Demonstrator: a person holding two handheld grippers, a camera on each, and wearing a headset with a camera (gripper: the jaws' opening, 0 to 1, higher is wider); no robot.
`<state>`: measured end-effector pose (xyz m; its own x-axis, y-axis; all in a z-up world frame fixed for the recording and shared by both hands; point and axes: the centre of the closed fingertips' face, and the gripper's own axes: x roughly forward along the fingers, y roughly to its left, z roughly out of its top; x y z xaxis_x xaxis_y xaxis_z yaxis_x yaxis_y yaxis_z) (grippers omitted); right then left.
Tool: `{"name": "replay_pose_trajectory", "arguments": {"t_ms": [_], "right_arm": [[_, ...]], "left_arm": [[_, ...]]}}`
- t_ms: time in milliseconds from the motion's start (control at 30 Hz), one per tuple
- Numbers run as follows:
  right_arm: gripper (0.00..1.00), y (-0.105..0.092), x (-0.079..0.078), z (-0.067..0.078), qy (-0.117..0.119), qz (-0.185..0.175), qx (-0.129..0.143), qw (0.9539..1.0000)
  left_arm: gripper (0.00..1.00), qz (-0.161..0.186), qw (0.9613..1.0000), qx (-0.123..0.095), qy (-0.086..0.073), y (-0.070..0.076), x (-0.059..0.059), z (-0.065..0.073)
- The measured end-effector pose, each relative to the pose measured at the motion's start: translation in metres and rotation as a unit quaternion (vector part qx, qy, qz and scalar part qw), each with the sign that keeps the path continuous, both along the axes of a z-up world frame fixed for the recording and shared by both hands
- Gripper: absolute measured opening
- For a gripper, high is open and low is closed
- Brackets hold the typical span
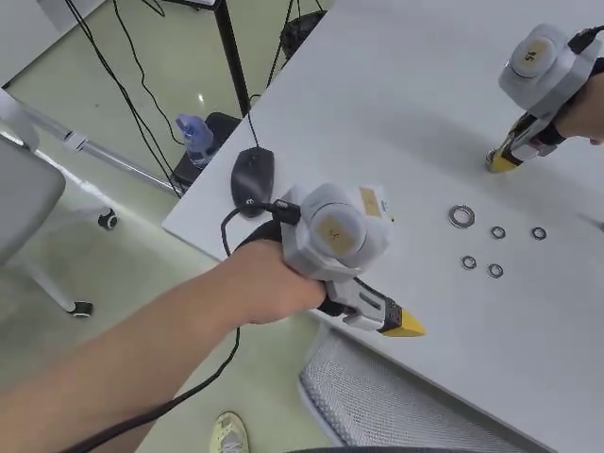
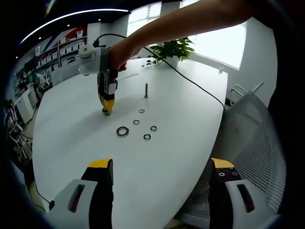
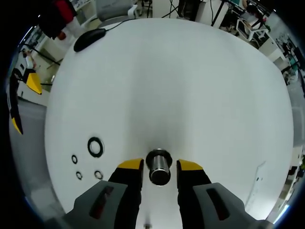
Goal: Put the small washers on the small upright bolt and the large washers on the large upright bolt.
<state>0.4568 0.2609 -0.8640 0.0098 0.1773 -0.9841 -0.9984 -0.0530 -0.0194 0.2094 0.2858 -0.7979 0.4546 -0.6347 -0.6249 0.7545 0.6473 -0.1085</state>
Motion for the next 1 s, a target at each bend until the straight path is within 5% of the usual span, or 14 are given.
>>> {"name": "replay_pose_trajectory", "arguments": {"t_ms": [600, 1000], "right_arm": [[0.32, -0.012, -0.004, 0.03, -0.02, 0.011, 0.002, 0.9997], [0.34, -0.02, -0.025, 0.052, -0.024, 0.009, 0.008, 0.9996]], "left_arm": [[0.81, 0.0, 1.0, -0.005, -0.007, 0.0, 0.0, 0.011], [0.81, 0.007, 0.9999, 0.008, -0.013, 0.013, -0.001, 0.015]]}}
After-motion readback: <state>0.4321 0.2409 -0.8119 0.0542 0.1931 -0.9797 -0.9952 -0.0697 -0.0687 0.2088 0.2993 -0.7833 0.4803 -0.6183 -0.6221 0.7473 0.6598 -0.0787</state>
